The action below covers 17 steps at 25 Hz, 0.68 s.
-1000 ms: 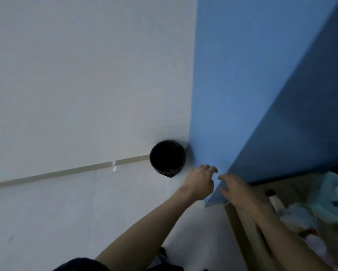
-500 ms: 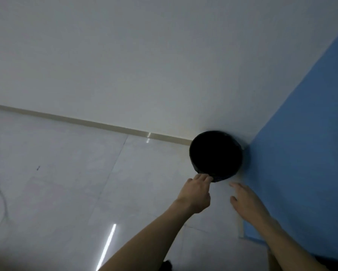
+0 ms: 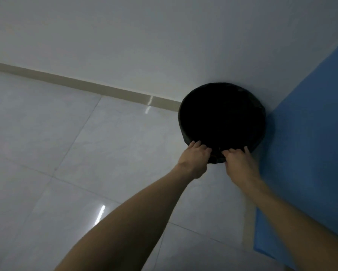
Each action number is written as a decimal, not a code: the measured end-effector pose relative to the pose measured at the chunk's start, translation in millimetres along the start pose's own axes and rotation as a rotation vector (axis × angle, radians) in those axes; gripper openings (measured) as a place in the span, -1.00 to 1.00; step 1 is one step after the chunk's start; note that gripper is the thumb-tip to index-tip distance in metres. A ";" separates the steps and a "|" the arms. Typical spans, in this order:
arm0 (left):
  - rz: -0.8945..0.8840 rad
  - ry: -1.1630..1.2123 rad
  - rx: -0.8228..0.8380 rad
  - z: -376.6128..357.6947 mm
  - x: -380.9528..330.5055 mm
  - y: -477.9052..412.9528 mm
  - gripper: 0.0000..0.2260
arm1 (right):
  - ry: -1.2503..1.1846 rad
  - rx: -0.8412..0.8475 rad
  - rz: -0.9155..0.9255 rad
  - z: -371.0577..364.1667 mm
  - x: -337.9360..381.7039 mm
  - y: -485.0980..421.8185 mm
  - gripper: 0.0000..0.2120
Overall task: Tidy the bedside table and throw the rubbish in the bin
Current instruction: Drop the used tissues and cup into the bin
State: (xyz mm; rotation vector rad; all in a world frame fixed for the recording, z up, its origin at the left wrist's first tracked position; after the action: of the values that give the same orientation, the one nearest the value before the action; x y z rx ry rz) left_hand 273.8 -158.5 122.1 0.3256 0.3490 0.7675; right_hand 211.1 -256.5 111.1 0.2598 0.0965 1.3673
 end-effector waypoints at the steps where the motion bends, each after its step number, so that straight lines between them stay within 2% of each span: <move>1: -0.005 0.000 -0.033 -3.5 -0.9 -0.8 -0.59 | -0.030 -0.043 -0.001 -3.3 0.0 0.1 -0.73; 4: -0.012 -0.001 -0.118 -5.3 -1.3 10.3 -0.66 | -0.123 -0.129 0.020 -6.0 8.2 10.2 -0.80; 6: -0.033 -0.006 -0.135 -7.6 -1.8 26.3 -0.69 | -0.099 -0.149 0.049 -9.8 19.4 29.0 -0.75; 9: -0.059 -0.033 -0.087 -18.8 -2.6 59.4 -0.70 | -0.101 -0.168 0.073 -20.2 41.3 66.7 -0.66; 17: -0.128 -0.038 -0.005 -77.1 -16.5 199.9 -0.68 | -0.089 -0.159 0.020 -58.2 115.6 208.5 -0.64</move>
State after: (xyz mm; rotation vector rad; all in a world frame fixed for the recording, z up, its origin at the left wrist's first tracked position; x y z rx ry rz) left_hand 107.6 -23.1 137.8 0.3099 0.3287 0.6359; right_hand 22.8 -99.0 114.2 0.1880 -0.0886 1.3738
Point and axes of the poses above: each hand's wrist, its own y-axis away from the middle knuckle, its own z-axis out of the back of the hand, x = y × z, the point moved 5 cm from there along -y, towards the middle knuckle, and after that the axes turned 7 degrees about z, right-handed, at the moved point
